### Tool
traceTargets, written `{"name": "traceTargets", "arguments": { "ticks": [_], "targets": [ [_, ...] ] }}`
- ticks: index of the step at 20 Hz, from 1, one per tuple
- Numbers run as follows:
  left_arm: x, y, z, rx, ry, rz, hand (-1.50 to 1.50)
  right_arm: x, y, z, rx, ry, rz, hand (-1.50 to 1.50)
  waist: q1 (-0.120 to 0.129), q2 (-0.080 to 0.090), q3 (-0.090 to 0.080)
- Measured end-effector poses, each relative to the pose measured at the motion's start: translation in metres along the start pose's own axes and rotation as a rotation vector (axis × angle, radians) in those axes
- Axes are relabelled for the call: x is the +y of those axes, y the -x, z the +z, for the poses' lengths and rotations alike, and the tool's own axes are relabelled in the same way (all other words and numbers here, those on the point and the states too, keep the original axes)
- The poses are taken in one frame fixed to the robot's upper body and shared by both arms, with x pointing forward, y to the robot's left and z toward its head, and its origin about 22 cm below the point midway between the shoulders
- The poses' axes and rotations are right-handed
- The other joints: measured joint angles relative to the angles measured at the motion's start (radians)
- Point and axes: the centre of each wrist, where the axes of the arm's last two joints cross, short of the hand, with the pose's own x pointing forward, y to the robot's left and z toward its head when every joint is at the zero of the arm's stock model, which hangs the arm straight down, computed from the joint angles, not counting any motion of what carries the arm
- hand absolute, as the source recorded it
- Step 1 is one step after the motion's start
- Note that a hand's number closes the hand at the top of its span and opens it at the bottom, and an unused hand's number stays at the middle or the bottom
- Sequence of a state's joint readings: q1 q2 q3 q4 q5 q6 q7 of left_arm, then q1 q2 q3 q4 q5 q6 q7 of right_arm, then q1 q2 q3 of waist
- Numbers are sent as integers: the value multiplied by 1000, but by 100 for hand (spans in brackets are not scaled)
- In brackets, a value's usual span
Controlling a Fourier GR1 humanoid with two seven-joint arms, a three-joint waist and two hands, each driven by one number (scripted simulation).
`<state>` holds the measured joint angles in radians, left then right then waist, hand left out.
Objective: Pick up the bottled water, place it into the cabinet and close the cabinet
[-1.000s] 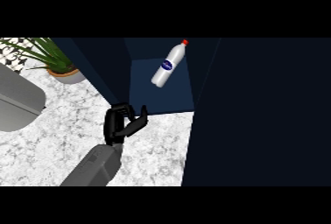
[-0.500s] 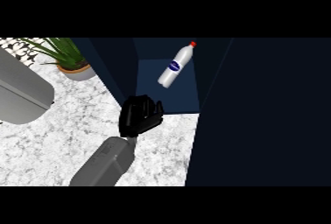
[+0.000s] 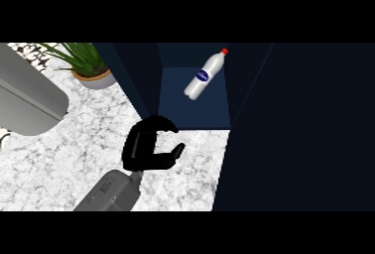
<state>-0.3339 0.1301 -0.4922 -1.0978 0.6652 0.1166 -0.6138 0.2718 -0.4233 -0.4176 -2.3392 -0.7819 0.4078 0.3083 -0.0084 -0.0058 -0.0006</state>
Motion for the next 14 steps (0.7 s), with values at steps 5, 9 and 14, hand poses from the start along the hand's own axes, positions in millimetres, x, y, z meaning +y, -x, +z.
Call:
{"name": "traceTargets", "arguments": {
  "ticks": [5,9,14],
  "targets": [
    [13,-12,34,19,44,34,-150,4,0,-5,-3,-46,-8,150,8,-2,0],
    [37,-31,58,22,43,27,-150,15,6,-11,26,-119,-51,150,12,-3,-1],
    [66,-53,89,1,9,-13,-150,36,18,-21,53,-200,-154,150,13,-6,-2]
  ]
}}
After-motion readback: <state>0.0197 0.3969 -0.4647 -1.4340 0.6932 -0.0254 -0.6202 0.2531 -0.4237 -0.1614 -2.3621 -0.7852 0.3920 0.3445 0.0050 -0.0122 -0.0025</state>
